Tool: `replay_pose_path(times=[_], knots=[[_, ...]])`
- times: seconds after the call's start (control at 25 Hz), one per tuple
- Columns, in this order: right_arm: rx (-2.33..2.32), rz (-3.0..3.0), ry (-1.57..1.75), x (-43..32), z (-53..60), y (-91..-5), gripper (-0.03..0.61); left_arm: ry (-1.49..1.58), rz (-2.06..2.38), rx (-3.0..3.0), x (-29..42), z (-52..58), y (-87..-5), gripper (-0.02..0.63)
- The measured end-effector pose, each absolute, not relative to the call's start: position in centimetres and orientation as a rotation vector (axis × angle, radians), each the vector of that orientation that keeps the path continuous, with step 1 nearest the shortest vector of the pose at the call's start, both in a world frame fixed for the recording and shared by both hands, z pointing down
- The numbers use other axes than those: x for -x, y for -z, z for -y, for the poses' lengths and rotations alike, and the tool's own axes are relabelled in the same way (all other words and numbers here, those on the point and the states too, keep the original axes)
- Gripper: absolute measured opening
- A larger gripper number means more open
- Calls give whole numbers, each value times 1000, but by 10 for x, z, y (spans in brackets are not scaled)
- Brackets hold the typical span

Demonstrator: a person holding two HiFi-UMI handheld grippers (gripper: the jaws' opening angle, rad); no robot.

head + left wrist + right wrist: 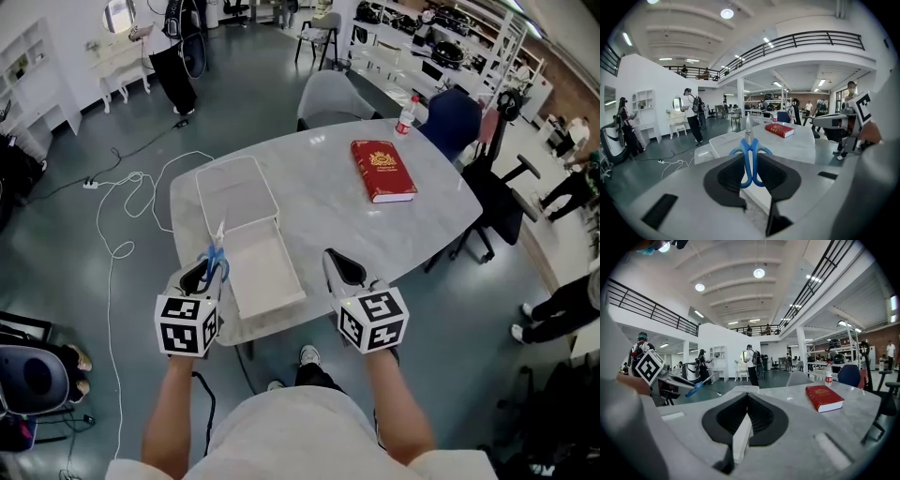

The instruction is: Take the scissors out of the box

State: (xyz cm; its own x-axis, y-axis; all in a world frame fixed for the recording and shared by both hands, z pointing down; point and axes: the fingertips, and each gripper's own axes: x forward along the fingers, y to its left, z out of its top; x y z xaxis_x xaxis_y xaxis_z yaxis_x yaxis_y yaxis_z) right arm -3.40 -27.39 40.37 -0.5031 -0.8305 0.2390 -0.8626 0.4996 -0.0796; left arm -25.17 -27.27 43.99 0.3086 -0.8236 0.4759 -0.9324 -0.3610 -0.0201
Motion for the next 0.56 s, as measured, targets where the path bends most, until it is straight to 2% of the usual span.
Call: replay_pose_path(times=[0.56], knots=[[-1468, 2566, -271, 40, 268, -405, 5, -601, 1584, -2341, 253, 268, -440, 83]])
